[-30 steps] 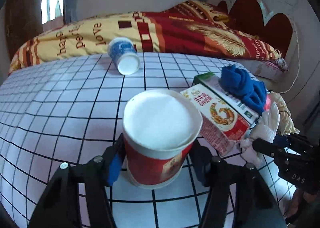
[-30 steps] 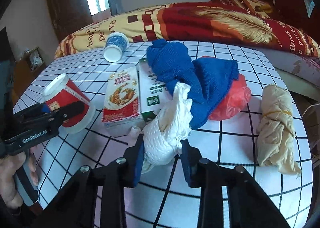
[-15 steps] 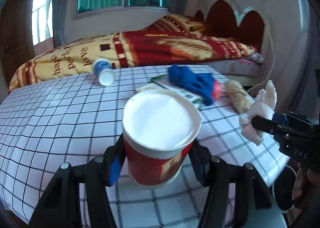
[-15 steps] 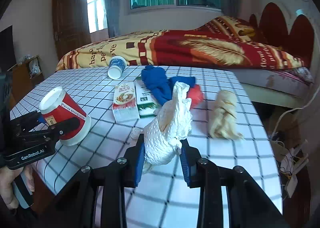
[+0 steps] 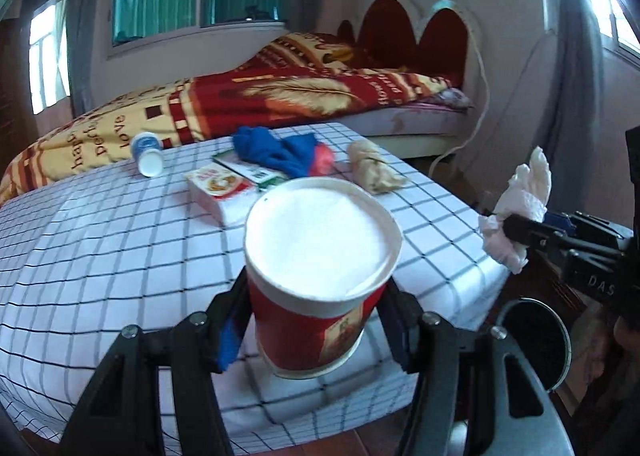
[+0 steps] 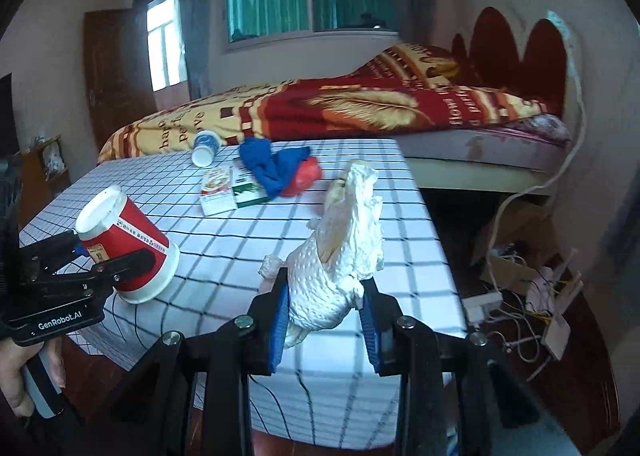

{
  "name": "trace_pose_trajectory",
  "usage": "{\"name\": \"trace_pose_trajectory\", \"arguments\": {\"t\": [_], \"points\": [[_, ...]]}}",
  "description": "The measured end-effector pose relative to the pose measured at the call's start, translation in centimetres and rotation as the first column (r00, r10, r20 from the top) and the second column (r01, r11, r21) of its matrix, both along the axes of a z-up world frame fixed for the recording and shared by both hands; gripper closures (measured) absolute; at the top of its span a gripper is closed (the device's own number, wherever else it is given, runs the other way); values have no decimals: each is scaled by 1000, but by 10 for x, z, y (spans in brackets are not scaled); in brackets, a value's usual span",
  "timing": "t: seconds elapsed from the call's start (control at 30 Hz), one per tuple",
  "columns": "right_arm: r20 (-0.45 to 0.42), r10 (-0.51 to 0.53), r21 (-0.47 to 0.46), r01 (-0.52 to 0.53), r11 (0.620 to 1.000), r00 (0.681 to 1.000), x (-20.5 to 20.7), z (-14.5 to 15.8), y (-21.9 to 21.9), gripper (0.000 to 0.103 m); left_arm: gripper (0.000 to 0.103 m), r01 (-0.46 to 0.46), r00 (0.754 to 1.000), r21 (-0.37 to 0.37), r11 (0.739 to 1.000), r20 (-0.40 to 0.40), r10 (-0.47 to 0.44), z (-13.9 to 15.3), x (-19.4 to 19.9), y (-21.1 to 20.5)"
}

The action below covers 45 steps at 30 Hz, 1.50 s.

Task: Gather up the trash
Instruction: 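Lift the red cup and white tissue toward the bin, then lower the cup and tissue over the black bin and open both tools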

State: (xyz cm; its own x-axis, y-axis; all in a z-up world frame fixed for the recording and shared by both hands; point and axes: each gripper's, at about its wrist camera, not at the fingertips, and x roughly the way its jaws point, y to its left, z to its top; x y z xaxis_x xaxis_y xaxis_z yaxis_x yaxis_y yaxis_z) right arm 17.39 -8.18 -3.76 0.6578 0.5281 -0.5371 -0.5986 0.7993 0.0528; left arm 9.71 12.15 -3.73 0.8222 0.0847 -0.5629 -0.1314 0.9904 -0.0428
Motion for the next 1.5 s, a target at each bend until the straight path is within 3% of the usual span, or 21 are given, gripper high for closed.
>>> {"name": "trace_pose_trajectory", "arguments": {"t": [0.5, 0.63, 0.9, 1.2, 1.5], "points": [[42, -168, -33, 170, 985, 985, -21, -21, -106, 69, 43, 159, 987, 16, 987, 6, -159, -5, 9, -90], [-2, -232, -32, 232, 972, 973, -21, -38, -135, 69, 43, 214, 977, 15, 977, -8, -214, -11, 14, -118], [-80, -359, -34, 357, 933, 930, -17, -56, -202, 69, 43, 354, 935, -2, 935, -39, -354, -25, 25, -181], [-57, -439, -104, 432, 896, 897, -31, -76, -246, 69, 43, 487, 869, -27, 873, -82, -487, -46, 33, -243], [-65, -451, -162, 437, 885, 890, -42, -98, -270, 69, 43, 553, 822, -48, 832, -132, -554, -69, 44, -280]]}}
